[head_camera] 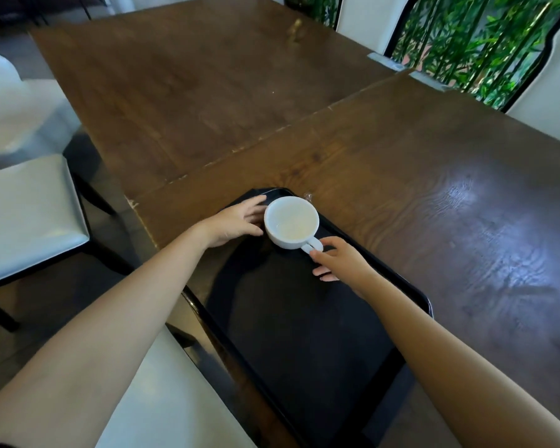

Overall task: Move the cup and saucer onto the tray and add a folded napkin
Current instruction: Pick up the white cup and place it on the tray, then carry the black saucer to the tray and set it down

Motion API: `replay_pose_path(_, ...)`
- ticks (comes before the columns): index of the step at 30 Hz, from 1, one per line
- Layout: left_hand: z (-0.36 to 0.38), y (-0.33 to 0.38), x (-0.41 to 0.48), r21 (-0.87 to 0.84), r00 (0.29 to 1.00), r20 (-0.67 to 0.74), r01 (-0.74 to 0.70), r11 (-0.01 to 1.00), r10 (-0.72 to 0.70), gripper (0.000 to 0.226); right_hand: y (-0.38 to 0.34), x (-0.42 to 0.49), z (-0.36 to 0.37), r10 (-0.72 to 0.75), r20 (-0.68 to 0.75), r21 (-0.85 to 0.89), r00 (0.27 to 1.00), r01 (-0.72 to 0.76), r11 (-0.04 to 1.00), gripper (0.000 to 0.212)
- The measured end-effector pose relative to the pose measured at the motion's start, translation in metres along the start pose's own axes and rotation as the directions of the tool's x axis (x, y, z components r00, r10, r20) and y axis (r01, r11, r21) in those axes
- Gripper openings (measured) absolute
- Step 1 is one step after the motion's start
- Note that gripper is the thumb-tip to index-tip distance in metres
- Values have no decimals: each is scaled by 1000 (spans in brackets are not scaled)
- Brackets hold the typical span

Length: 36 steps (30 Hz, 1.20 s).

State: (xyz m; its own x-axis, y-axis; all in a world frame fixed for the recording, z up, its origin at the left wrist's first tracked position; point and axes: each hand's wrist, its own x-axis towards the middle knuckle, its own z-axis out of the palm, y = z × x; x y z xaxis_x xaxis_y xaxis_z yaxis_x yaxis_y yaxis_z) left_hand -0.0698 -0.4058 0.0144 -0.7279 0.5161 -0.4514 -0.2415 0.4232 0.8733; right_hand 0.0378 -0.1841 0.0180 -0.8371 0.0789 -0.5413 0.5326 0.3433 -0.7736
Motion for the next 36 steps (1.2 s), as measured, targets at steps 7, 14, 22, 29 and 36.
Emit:
replay_pose_path(7,-10,85,1,426,971,-205,-22,904,121,39,-17,-29,-66,111,76,-325,991,-80,942,46)
replay_pose_path(14,66,178,22,632,986,138,-158,759,90,36,-24,-87,-150,193,48,-544,980,-136,828,50)
replay_pose_path(22,225,244,38,692,881,472,-385,611,20,42,34,-174,-232,274,-141,-453,951,-308,836,44)
replay_pose_path(29,362,264,39,671,808,589,-490,557,0,40,118,-238,-291,363,-281,-337,888,-445,829,37)
replay_pose_path(36,473,240,52,729,782,608,-483,485,-136,45,209,-278,-332,436,-338,-281,834,-532,799,41)
